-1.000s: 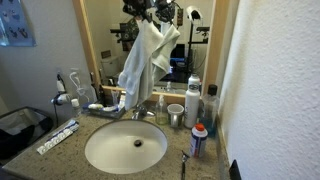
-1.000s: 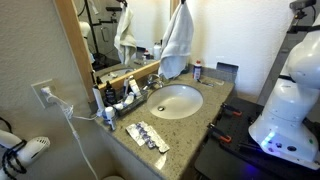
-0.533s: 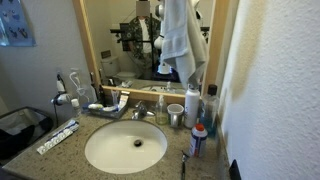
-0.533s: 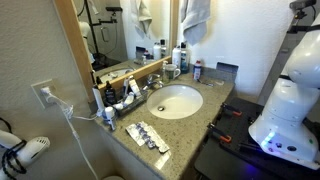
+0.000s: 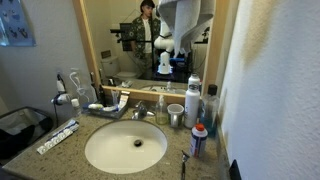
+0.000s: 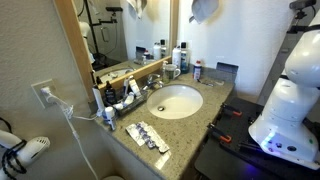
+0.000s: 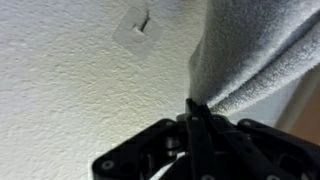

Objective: Unhang the towel from the wall and use it to wipe the countertop, hang the towel back on the wall

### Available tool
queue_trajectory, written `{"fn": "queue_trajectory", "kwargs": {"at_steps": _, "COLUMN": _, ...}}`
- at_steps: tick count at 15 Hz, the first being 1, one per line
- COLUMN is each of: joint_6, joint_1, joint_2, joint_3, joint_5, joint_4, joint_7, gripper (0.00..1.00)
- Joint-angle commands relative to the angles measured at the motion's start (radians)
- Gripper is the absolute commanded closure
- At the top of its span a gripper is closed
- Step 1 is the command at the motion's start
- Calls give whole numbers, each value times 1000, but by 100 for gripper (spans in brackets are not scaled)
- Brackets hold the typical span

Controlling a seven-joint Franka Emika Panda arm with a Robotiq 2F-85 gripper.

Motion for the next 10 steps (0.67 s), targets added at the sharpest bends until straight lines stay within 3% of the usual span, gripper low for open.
{"fn": "queue_trajectory", "kwargs": {"at_steps": 1, "joint_6": 14, "joint_1": -49, "joint_2": 34, "joint_3": -39, "joint_5": -126, "joint_4": 47, "joint_7": 94, "gripper": 99}}
{"fn": "queue_trajectory", "kwargs": {"at_steps": 6, "joint_6": -33, "joint_1": -105, "joint_2": 60, "joint_3": -98, "joint_5": -305, "joint_4": 34, "joint_7": 263, "gripper": 99}}
{"fn": "queue_trajectory", "kwargs": {"at_steps": 10, "joint_6": -77, "joint_1": -111, "joint_2": 85, "joint_3": -108, "joint_5": -376, "joint_4": 16, "joint_7": 324, "gripper": 99}}
